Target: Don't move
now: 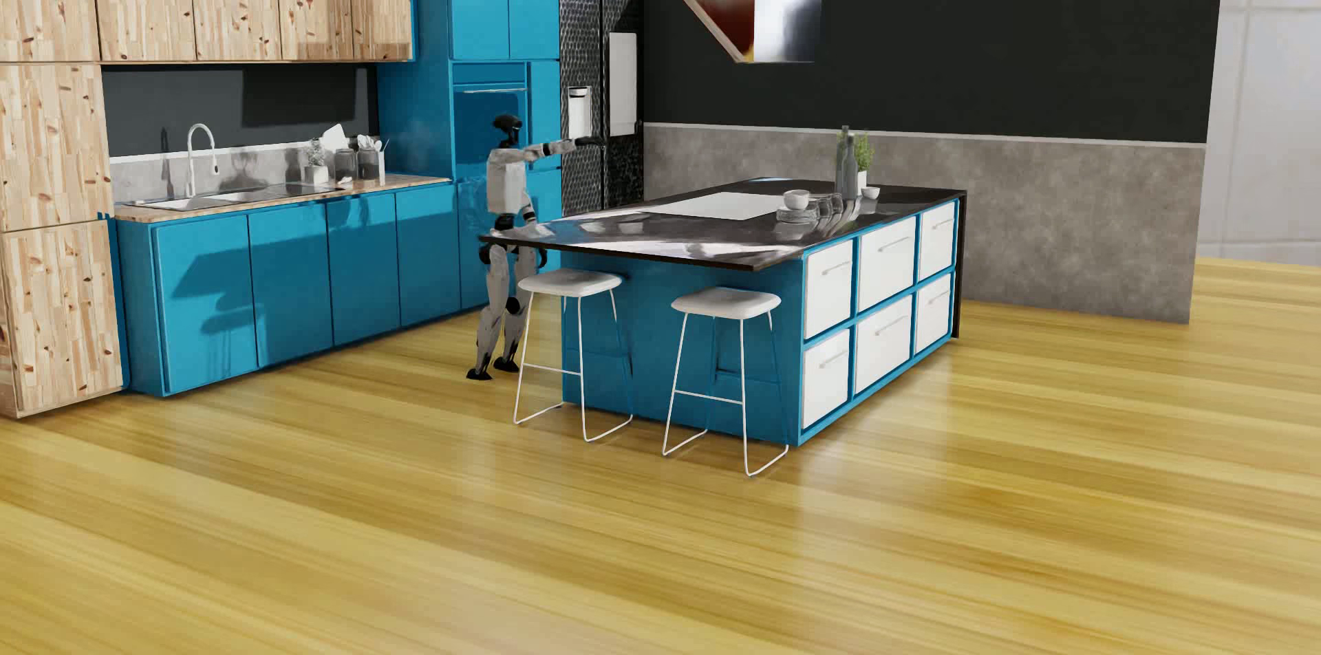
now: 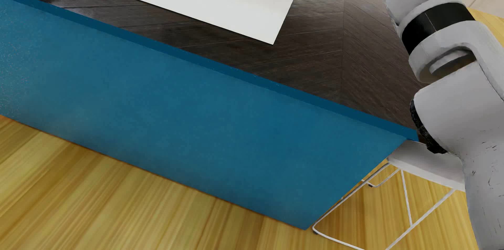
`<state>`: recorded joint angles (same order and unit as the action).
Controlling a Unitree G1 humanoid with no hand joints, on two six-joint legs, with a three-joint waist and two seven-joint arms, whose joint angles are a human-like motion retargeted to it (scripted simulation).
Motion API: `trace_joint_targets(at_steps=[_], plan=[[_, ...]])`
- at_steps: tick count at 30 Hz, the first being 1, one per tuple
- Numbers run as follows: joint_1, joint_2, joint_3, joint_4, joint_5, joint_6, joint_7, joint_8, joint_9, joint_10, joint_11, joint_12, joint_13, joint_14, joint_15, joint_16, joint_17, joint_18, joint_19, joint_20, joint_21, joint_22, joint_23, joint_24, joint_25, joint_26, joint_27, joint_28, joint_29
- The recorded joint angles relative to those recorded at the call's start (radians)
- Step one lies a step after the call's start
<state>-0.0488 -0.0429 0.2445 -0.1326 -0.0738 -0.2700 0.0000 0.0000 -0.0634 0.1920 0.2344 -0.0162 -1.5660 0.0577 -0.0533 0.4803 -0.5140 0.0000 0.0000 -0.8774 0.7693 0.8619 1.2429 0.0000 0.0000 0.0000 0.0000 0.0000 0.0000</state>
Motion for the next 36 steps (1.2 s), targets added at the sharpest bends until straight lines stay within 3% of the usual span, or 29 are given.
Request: trace_joint_targets(at_steps=[12,14,16,19,20,21,23,25,26,27,29,31,34,36], plan=[[-0.004,-0.012,-0.002,0.0,0.0,0.013,0.0,0.0,0.004,-0.011,0.004,-0.007,-0.005,0.019,0.006,0.011,0.006,0.0,0.0,-0.014,-0.012,0.004,-0.003,0.0,0.0,0.0,0.0,0.0,0.0],[-0.007,-0.014,-0.007,-0.001,0.0,0.019,0.0,0.0,0.003,-0.007,0.005,-0.008,0.027,0.012,0.012,0.005,0.004,0.0,0.0,-0.007,-0.131,0.004,-0.068,0.0,0.0,0.0,0.0,0.0,0.0],[-0.013,-0.021,-0.042,0.002,0.004,0.044,0.0,0.0,-0.013,0.0,0.005,0.02,0.171,-0.009,0.032,-0.019,0.024,0.0,0.0,0.025,-0.337,-0.007,-0.316,0.0,0.0,0.0,0.0,0.0,0.0],[-0.016,-0.045,-0.118,0.006,0.019,0.126,0.0,0.0,-0.037,0.008,-0.013,0.08,0.508,-0.039,0.129,-0.092,0.141,0.0,0.0,0.068,-0.494,-0.023,-0.761,0.0,0.0,0.0,0.0,0.0,0.0],[-0.015,-0.05,-0.142,0.007,0.02,0.155,0.0,0.0,-0.042,0.014,0.184,0.1,0.652,-0.051,-0.001,-0.118,0.185,0.0,0.0,0.077,-0.503,-0.026,-0.889,0.0,0.0,0.0,0.0,0.0,0.0],[-0.014,-0.052,-0.163,0.01,0.023,0.177,0.0,0.0,-0.046,0.02,0.19,0.116,0.799,-0.06,-0.054,-0.136,0.219,0.0,0.0,0.083,-0.483,-0.029,-0.981,0.0,0.0,0.0,0.0,0.0,0.0],[-0.017,-0.056,-0.192,0.01,0.029,0.204,0.0,0.0,-0.055,0.027,0.192,0.136,1.07,-0.067,-0.064,-0.157,0.245,0.0,0.0,0.083,-0.379,-0.037,-1.042,0.0,0.0,0.0,0.0,0.0,0.0],[-0.015,-0.051,-0.207,0.007,0.021,0.216,0.0,0.0,-0.059,0.027,0.222,0.148,1.272,-0.062,-0.067,-0.168,0.229,0.0,0.0,0.088,-0.24,-0.04,-0.974,0.0,0.0,0.0,0.0,0.0,0.0],[-0.016,-0.049,-0.212,0.007,0.018,0.219,0.0,0.0,-0.059,0.026,0.016,0.145,1.35,-0.059,0.118,-0.171,0.21,0.0,0.0,0.089,-0.17,-0.035,-0.929,0.0,0.0,0.0,0.0,0.0,0.0],[-0.018,-0.046,-0.219,0.005,0.015,0.22,0.0,0.0,-0.061,0.026,0.014,0.14,1.416,-0.058,0.166,-0.171,0.194,0.0,0.0,0.086,-0.105,-0.029,-0.87,0.0,0.0,0.0,0.0,0.0,0.0],[-0.021,-0.039,-0.238,0.001,0.008,0.217,0.0,0.0,-0.068,0.029,0.009,0.138,1.526,-0.058,0.131,-0.17,0.179,0.0,0.0,0.091,-0.013,-0.026,-0.734,0.0,0.0,0.0,0.0,0.0,0.0],[-0.016,-0.033,-0.24,0.0,0.004,0.218,0.0,0.0,-0.069,0.018,0.008,0.136,1.619,-0.043,0.096,-0.175,0.187,0.0,0.0,0.117,0.002,-0.023,-0.573,0.0,0.0,0.0,0.0,0.0,0.0],[-0.019,-0.033,-0.252,-0.002,0.003,0.224,0.0,0.0,-0.083,0.016,0.009,0.149,1.708,-0.03,0.072,-0.189,0.227,0.0,0.0,0.166,-0.075,-0.029,-0.291,0.0,0.0,0.0,0.0,0.0,0.0],[-0.019,-0.032,-0.266,-0.001,0.003,0.227,0.0,0.0,-0.083,0.02,0.011,0.154,1.75,-0.031,0.067,-0.193,0.224,0.0,0.0,0.171,-0.102,-0.038,-0.227,0.0,0.0,0.0,0.0,0.0,0.0]])
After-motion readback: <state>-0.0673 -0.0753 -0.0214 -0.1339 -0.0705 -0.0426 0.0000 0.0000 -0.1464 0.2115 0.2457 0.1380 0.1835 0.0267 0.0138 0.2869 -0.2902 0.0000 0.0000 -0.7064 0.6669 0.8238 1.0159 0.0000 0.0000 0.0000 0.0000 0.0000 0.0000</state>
